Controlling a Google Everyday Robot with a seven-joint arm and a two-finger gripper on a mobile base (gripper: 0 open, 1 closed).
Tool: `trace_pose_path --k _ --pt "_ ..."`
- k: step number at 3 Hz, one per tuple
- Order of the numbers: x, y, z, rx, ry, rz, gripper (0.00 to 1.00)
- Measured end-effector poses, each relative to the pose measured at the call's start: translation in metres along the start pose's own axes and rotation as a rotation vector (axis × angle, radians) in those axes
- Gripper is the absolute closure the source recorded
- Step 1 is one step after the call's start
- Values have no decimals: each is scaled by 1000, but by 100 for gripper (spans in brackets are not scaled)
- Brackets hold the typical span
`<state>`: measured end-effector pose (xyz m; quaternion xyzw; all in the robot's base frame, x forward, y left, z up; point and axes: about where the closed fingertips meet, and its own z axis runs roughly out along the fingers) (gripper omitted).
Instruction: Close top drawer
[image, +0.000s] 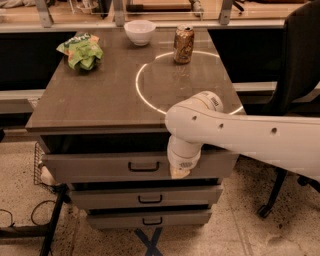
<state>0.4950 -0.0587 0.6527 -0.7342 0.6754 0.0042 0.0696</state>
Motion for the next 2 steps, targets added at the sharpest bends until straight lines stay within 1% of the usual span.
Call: trace_pose_path --k 1,2 --pt "-2 -12 4 3 -6 8 100" --pt "-2 -19 3 15 -21 27 100"
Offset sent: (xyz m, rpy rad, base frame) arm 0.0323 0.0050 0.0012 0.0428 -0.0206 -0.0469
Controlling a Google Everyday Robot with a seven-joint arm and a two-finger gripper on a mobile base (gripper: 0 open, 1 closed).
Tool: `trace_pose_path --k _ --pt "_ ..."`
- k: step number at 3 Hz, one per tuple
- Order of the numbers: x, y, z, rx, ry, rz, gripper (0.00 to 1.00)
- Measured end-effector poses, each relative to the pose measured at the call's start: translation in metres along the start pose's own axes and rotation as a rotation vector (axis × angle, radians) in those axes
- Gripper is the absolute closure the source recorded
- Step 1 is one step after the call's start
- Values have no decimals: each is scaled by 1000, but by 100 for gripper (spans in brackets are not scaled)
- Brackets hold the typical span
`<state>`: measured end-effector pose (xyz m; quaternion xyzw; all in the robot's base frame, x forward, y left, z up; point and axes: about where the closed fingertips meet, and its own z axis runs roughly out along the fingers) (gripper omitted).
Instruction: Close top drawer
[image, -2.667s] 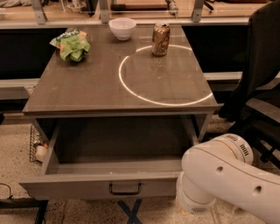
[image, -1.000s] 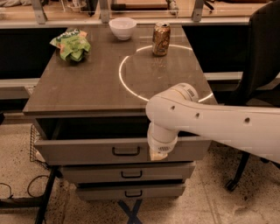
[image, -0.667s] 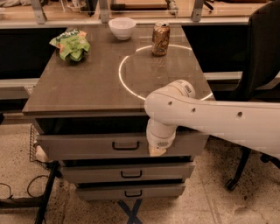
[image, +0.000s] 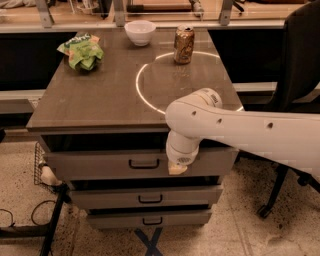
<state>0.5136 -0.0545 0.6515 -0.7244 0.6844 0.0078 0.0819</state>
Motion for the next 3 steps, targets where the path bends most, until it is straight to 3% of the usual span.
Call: trace_pose_path --k 1,2,3 --pt "0 0 0 0 0 0 100" --pt "5 11 -13 17 -68 15 100" --pt "6 43 -39 63 -181 13 100"
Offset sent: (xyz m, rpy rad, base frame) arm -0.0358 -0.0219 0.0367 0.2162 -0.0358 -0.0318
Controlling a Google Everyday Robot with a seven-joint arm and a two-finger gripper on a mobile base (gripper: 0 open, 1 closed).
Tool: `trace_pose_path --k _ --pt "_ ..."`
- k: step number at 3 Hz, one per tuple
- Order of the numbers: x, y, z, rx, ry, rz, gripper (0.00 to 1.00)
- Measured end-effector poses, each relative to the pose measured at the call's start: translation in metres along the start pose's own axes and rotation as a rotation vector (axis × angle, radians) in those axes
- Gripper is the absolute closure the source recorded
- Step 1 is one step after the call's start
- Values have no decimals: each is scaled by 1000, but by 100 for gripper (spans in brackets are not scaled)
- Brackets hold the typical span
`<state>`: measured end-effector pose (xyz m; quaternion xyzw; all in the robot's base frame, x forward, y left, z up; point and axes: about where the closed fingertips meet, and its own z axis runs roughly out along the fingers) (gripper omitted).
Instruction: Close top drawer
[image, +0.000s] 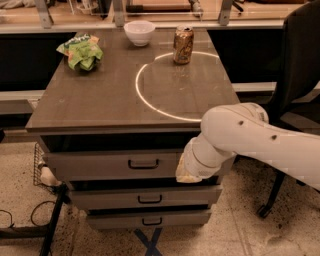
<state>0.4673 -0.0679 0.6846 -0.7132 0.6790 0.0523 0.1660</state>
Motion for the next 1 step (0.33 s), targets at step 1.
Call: trace_pose_path --k 1 --pt "4 26 -36 55 -105 11 100"
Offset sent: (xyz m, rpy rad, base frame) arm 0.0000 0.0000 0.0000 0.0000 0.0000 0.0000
